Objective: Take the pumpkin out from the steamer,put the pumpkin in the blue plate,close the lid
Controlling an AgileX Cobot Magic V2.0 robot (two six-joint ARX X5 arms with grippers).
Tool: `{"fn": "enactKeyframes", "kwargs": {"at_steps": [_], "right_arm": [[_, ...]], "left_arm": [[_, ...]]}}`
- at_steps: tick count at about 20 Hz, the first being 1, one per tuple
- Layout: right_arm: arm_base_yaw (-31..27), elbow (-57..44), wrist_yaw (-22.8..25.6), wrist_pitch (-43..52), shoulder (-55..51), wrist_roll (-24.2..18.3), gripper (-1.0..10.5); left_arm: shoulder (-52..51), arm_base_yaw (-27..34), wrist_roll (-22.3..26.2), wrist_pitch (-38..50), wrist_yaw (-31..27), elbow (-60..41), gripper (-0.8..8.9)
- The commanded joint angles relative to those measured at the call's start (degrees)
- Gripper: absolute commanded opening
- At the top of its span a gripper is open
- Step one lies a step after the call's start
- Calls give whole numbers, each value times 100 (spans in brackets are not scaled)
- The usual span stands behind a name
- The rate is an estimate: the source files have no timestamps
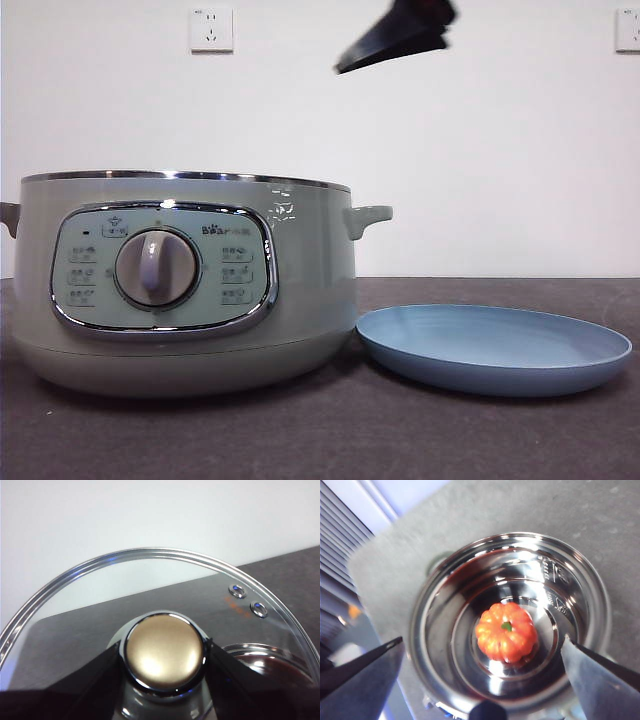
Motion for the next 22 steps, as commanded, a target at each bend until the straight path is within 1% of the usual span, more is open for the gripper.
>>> {"fn": "enactKeyframes", "kwargs": {"at_steps": [1, 4, 7, 10, 12, 13, 15, 20, 21, 22], "right_arm": [[234, 859, 273, -466, 680, -422, 761], [459, 1952, 866, -1176, 1604, -654, 761], [555, 2579, 984, -1646, 2380, -737, 760], [634, 2632, 1038, -1633, 2859, -914, 760], [721, 2632, 1314, -1631, 3115, -1047, 760], [758, 2632, 1364, -1624, 3248, -1161, 760], [833, 2632, 1449, -1572, 3469, -1215, 759], [879, 2632, 1440, -1541, 3923, -1270, 751], [872, 2632, 1458, -1541, 3943, -1268, 700], [881, 2632, 1460, -1499, 3943, -1261, 540]], "left_arm": [[-293, -2, 24, 83, -214, 81, -9], [-413, -2, 24, -127, -315, 81, -9], [-411, -2, 24, -269, -313, 81, -9], [-411, -2, 24, -267, -302, 81, -9], [-411, -2, 24, -269, -302, 81, -9], [-411, -2, 24, -267, -299, 81, -9], [-398, -2, 24, -267, -297, 81, -9], [-393, -2, 24, -293, -297, 81, -9], [-393, -2, 24, -343, -297, 81, -9], [-393, -2, 24, -400, -297, 81, -9]]}}
